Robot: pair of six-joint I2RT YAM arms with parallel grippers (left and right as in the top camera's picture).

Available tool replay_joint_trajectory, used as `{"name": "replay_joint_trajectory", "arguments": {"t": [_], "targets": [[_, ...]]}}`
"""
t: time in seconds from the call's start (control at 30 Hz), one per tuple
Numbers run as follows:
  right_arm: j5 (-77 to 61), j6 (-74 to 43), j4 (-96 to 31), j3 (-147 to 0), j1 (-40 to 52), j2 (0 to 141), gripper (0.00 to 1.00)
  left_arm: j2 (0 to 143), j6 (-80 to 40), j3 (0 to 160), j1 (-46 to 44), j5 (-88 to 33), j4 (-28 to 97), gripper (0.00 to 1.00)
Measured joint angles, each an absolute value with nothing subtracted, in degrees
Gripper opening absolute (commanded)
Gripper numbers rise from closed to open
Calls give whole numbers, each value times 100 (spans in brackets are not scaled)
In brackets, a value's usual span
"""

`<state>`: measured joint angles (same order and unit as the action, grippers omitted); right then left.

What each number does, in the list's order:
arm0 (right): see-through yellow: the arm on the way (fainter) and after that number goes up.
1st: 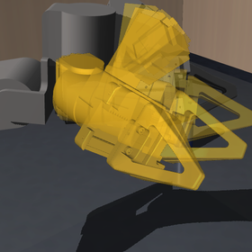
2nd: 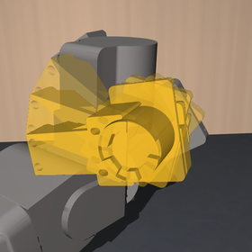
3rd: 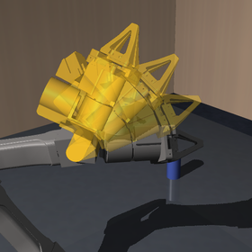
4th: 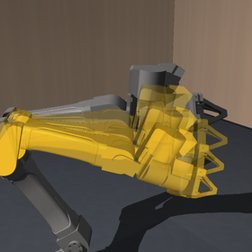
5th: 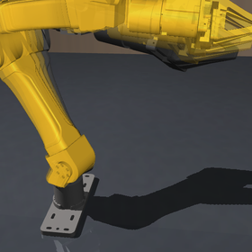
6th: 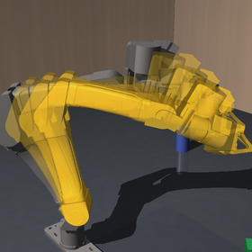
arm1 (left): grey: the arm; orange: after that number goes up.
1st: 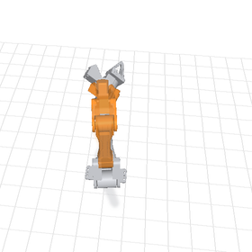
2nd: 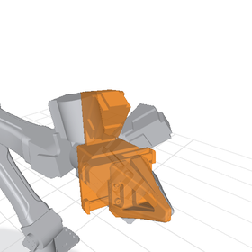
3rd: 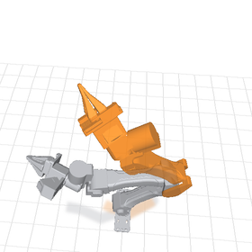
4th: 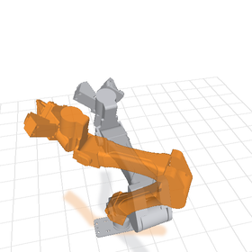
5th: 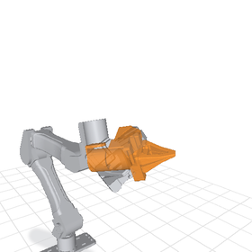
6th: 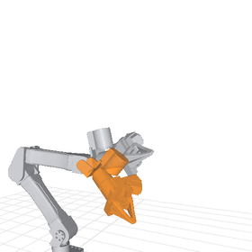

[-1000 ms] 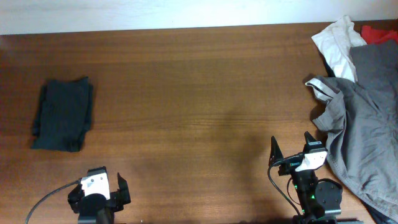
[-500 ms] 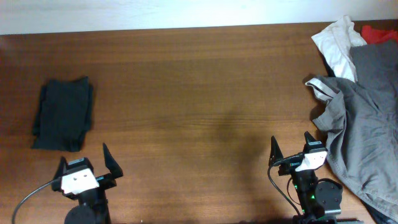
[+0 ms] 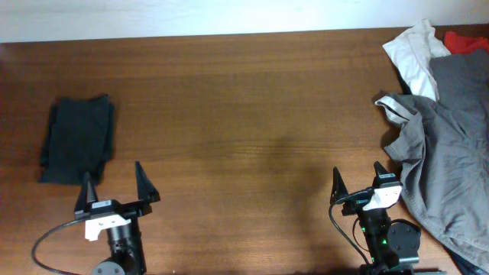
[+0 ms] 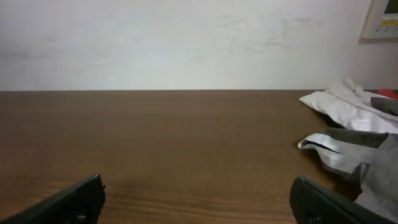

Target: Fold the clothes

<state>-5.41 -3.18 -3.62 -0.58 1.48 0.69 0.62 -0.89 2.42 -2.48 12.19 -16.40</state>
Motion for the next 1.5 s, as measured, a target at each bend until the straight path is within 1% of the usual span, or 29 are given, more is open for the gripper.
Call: {"name": "replay_joint_trajectory", "arguments": {"t": [0.2,0.4,0.5,0.8,1.1,1.5], "targets": [[-541,-320,-362,-58,148,69,99,62,-91,91,-246,499,-1380,99],[-541,-320,-362,-58,148,69,99,64,-91,82,-248,-423,-167,99],[-541,-320,-362,-58,148,69,99,64,-91,67,-248,-635,351,99],[-541,-322,-362,-58,148,69,99,69,-91,64,-246,-711,362,99],[-541,-320,-362,-58,148,69,99,69,-91,64,38,-705,362,99],[-541,-320,-362,-58,148,69,99,69,-91,64,43,-705,364,99]]}}
